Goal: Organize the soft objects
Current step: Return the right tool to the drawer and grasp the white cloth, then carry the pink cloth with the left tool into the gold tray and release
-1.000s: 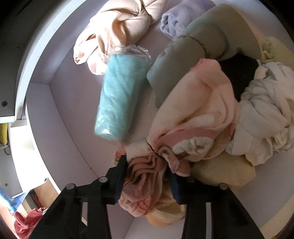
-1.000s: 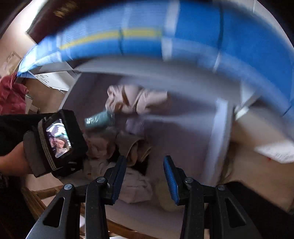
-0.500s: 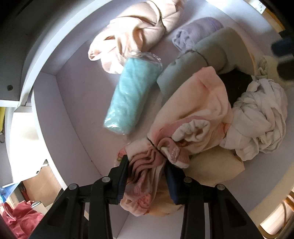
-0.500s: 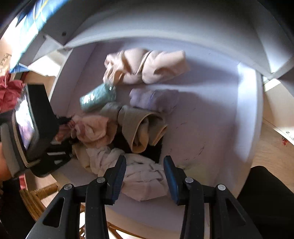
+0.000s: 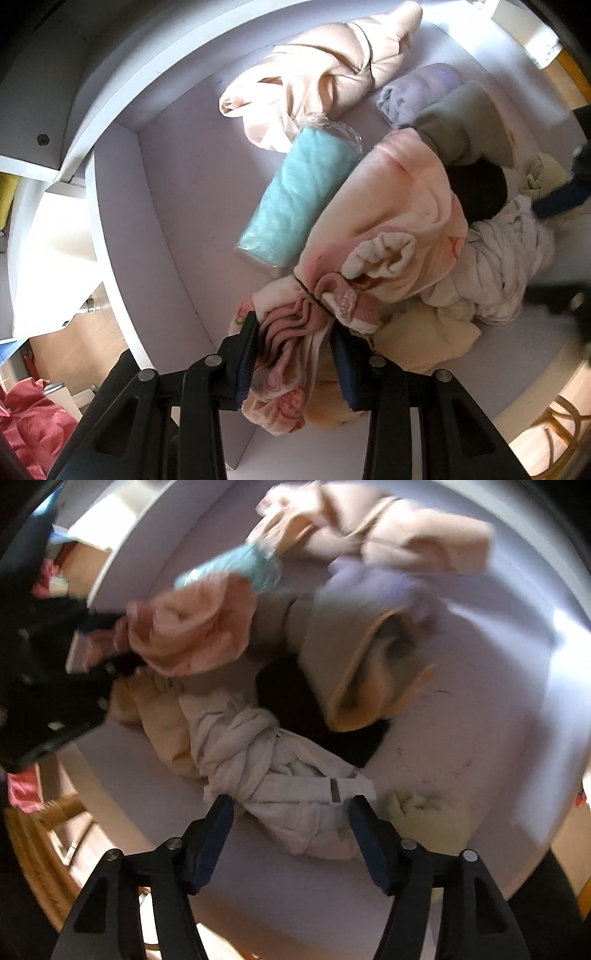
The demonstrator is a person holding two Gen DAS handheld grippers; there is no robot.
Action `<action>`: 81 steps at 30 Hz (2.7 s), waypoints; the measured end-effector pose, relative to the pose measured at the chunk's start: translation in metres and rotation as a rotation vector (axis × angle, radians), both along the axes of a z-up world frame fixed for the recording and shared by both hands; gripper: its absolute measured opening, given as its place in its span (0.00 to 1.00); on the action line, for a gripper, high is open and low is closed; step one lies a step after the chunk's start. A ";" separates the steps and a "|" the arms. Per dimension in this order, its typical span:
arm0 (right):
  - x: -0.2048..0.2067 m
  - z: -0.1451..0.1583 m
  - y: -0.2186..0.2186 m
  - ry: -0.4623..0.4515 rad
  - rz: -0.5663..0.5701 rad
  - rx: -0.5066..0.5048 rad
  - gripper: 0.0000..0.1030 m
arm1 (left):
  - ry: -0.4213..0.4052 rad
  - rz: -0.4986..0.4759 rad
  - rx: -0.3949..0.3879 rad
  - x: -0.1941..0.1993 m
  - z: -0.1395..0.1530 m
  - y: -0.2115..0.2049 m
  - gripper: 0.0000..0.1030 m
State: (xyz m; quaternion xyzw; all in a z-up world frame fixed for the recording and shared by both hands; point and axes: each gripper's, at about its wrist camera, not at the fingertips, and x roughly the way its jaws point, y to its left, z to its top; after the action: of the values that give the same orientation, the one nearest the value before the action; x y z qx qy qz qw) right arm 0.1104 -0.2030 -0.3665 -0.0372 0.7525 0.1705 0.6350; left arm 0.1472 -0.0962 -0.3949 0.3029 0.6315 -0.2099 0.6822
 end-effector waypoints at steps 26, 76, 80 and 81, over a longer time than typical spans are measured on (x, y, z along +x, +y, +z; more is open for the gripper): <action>-0.015 -0.002 -0.041 -0.006 -0.264 -0.096 0.24 | -0.203 -0.026 -0.263 -0.025 0.129 0.010 0.37; -0.012 -0.007 -0.068 0.025 -0.330 -0.039 0.24 | -0.210 0.668 -0.419 0.246 0.294 0.015 0.37; -0.010 -0.009 -0.073 0.037 -0.344 -0.020 0.24 | -0.184 0.749 -0.384 0.263 0.282 0.020 0.37; -0.010 -0.010 -0.074 0.039 -0.347 -0.017 0.25 | -0.184 0.759 -0.377 0.266 0.280 0.020 0.37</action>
State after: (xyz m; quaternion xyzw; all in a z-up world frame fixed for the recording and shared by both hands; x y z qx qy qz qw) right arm 0.1008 -0.2771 -0.3769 0.0914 0.7612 0.0526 0.6399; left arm 0.4135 -0.0757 -0.1150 -0.0632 0.5855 -0.0281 0.8078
